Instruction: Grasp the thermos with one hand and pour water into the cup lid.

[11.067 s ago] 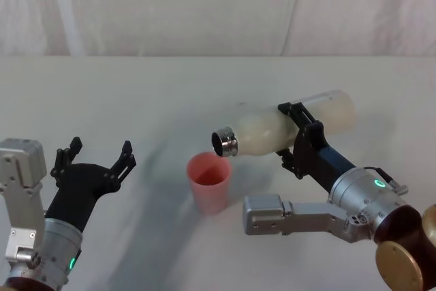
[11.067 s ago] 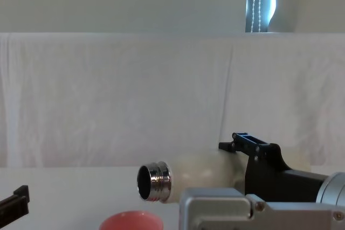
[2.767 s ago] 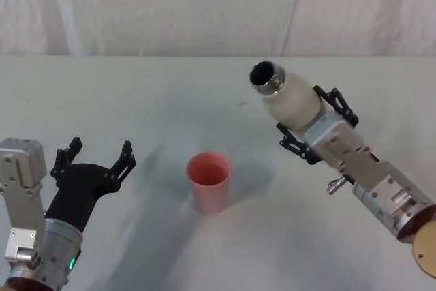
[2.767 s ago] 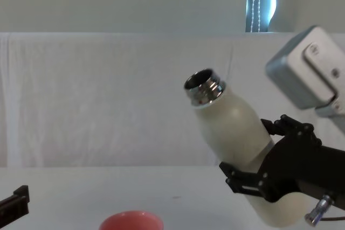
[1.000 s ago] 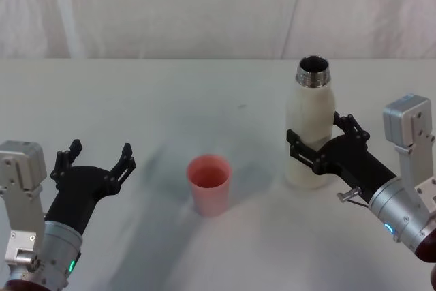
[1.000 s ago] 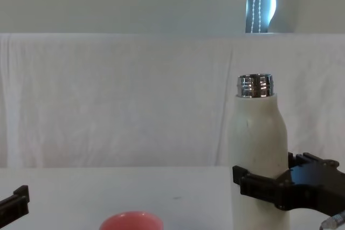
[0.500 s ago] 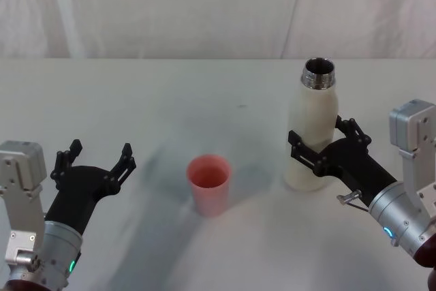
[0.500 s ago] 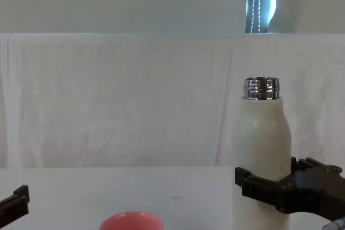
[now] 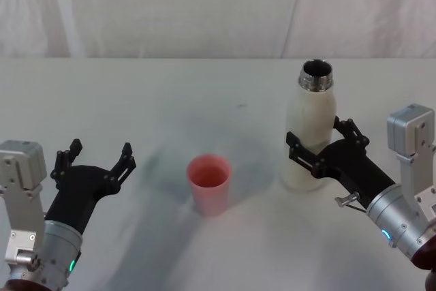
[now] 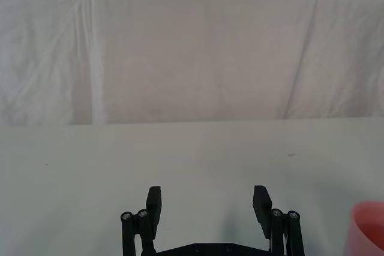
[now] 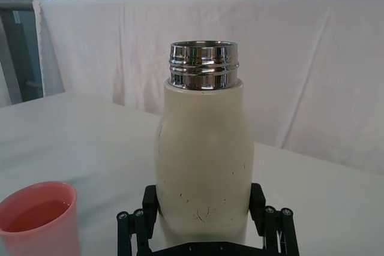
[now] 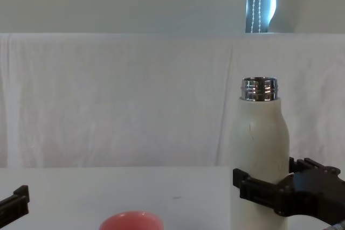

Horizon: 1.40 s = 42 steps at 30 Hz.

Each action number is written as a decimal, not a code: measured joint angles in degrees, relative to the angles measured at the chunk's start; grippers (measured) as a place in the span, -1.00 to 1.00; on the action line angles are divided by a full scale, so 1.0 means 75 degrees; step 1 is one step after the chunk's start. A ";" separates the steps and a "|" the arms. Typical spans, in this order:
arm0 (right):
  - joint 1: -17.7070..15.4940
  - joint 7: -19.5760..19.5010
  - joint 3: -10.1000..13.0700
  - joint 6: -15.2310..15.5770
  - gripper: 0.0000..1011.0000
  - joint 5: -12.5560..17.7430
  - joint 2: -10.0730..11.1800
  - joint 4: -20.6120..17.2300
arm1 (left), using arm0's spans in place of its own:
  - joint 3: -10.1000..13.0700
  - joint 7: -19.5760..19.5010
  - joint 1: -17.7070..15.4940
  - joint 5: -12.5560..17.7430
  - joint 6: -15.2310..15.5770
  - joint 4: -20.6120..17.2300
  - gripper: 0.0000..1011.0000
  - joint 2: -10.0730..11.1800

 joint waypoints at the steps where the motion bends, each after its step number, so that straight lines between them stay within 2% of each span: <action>1: -0.0001 0.0000 -0.0003 -0.0007 0.87 -0.0003 0.0001 0.0002 | 0.0000 0.0000 0.0000 0.0000 0.0000 0.0000 0.98 0.0000; 42: -0.0017 -0.0024 0.0001 -0.0055 0.87 -0.0007 -0.0050 0.0117 | 0.0000 0.0000 0.0000 0.0000 0.0000 0.0000 0.98 0.0000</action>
